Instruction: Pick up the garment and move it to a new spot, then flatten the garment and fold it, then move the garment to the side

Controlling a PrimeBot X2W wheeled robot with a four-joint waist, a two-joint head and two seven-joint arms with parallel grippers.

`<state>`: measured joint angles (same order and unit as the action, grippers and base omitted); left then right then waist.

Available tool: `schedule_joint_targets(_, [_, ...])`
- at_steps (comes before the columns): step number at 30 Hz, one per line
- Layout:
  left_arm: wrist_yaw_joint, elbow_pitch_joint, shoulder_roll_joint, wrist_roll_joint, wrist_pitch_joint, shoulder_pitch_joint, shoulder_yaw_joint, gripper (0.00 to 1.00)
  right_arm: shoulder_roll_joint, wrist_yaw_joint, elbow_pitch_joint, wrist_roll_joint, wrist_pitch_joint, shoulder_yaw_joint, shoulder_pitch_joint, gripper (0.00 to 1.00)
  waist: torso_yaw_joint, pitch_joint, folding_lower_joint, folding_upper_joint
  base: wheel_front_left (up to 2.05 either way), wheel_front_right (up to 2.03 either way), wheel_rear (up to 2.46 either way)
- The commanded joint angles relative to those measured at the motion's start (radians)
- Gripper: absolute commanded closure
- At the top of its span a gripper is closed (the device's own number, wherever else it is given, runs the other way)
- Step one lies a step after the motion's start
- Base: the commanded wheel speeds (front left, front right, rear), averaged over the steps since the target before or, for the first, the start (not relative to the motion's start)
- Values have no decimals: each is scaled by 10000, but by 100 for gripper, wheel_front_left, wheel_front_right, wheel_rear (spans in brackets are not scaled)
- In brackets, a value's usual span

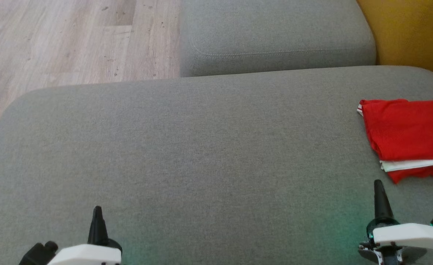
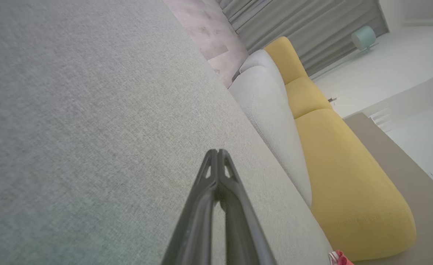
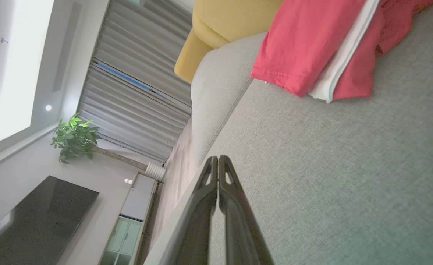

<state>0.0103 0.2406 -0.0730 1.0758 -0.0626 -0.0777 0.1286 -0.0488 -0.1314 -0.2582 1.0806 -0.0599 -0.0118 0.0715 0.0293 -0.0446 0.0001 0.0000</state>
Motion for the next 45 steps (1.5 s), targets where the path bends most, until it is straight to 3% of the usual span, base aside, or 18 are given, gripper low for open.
schedule_joint_targets(1, [122, -267, -104, 290, 52, 666, -324, 100, -233, 5, 307, 303, 108, 47, -538, 100, -9, 15, -1, 0, 0, 0, 0])
schedule_joint_targets(45, [1138, 8, -77, 5351, 1338, 1752, -1902, 100, -234, 7, 162, 5216, 1403, -670, -1692, 100, -276, 450, -1, 0, 0, 0, 0])
